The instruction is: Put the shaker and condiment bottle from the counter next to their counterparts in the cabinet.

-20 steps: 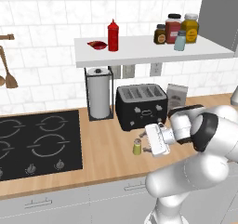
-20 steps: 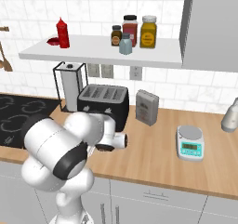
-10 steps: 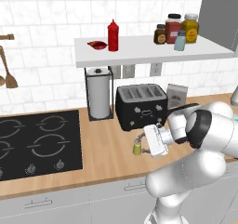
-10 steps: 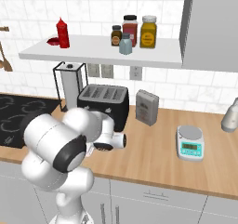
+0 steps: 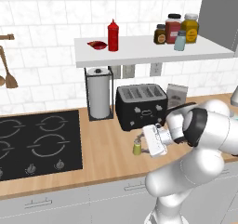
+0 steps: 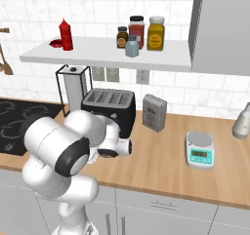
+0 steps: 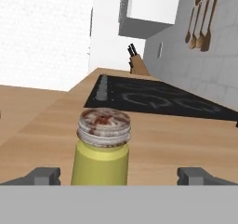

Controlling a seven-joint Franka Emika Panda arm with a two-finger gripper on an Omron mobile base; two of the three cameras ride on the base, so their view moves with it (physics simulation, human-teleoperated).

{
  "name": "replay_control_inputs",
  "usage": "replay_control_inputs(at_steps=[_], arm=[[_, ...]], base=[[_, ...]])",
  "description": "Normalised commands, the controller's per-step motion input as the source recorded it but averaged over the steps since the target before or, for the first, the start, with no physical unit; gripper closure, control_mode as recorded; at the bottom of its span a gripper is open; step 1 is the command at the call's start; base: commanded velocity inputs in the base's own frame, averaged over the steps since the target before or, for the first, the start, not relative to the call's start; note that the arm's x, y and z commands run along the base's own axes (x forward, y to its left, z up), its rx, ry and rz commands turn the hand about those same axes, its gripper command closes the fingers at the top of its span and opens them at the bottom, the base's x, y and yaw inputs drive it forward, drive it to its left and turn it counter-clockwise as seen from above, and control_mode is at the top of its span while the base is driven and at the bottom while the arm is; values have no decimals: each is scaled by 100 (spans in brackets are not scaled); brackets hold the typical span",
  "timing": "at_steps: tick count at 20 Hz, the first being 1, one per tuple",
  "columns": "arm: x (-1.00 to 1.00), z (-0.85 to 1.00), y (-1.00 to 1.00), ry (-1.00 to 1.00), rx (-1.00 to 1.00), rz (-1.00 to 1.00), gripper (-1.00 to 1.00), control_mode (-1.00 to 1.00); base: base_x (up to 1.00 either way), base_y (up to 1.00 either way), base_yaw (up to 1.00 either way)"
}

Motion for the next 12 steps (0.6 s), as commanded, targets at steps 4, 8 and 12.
replay_control_inputs(at_steps=[4,8,12], arm=[[0,0,11,1,0,0,-100,-100],[0,-1,14,0,0,0,-100,-100],[0,-2,21,0,0,0,-100,-100]], base=[[0,0,0],[0,0,0],[0,0,0]])
